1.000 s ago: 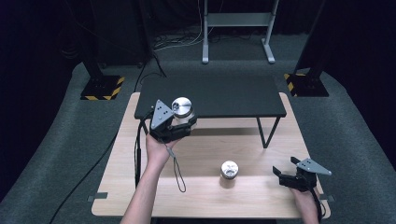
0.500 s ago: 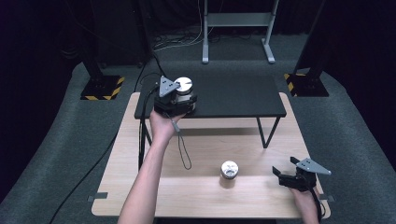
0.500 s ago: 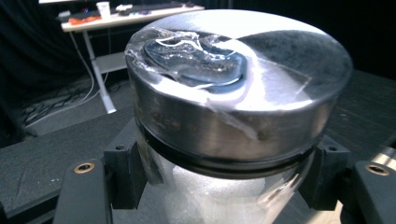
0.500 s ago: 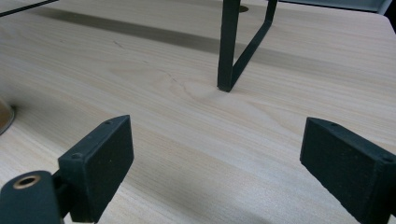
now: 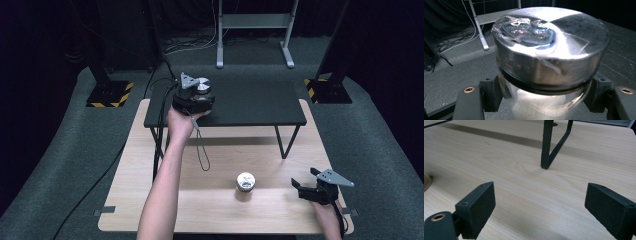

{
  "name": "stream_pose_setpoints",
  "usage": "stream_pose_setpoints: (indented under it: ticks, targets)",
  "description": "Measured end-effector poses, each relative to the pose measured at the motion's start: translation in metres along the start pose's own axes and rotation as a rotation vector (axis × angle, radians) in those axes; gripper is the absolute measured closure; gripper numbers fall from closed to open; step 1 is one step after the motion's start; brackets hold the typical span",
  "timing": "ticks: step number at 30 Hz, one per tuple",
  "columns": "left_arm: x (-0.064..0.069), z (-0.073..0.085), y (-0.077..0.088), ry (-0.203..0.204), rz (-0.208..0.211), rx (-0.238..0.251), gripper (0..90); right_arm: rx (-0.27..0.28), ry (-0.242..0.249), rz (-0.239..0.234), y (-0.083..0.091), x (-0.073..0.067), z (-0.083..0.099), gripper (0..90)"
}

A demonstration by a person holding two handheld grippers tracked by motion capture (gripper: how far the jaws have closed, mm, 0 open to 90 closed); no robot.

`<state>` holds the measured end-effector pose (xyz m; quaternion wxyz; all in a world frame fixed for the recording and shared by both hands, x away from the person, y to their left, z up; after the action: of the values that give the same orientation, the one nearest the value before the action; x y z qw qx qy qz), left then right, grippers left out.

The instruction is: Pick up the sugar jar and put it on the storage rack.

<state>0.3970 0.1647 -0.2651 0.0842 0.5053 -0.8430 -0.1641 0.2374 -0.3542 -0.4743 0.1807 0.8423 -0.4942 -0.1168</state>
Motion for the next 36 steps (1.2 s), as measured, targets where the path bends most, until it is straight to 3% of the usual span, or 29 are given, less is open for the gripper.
stream_pose_setpoints:
  ticks: [2,4,9,14,21,26,27,28,36]
  targets:
    - [0.004,0.000,0.002,-0.023,-0.020,0.003,28.6,0.000,0.002,0.000,0.000,0.000,0.000,8.3]
    - [0.005,0.000,0.007,-0.019,-0.018,0.008,20.6,0.000,0.002,0.000,0.000,-0.001,0.000,8.3]
    - [0.007,0.003,0.020,-0.049,-0.027,0.001,15.3,-0.003,0.003,0.000,0.000,-0.001,0.000,8.3]
    - [0.002,0.021,0.044,-0.041,-0.009,0.045,12.6,-0.006,0.004,-0.003,0.000,-0.002,0.000,8.5]
    - [-0.004,0.061,0.073,-0.093,0.029,0.110,12.5,-0.009,0.003,0.000,0.000,-0.003,-0.001,8.5]
    - [-0.010,0.095,0.090,-0.082,0.073,0.142,12.4,-0.007,0.002,0.005,0.000,-0.003,-0.001,8.4]
    - [-0.011,0.110,0.095,-0.084,0.073,0.142,12.4,-0.008,0.002,0.005,0.000,-0.003,-0.001,8.4]
    - [-0.011,0.110,0.095,-0.084,0.073,0.142,12.5,-0.008,0.002,0.005,0.000,-0.003,-0.001,8.4]
    - [-0.011,0.172,0.107,-0.078,0.040,0.103,12.2,-0.009,-0.001,0.005,0.000,-0.003,-0.001,8.4]
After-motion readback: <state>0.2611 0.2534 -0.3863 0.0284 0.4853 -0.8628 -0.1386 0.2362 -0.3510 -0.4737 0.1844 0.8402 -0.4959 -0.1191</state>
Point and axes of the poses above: each handheld gripper's, and its own axes: y roughly backward along the jaws, z roughly out of its underside, x roughly to its right, the point moved 5 cm from there along -y, roughly forward along the jaws, and after that the axes turned 3 degrees about -z, right-handed, at the moved point
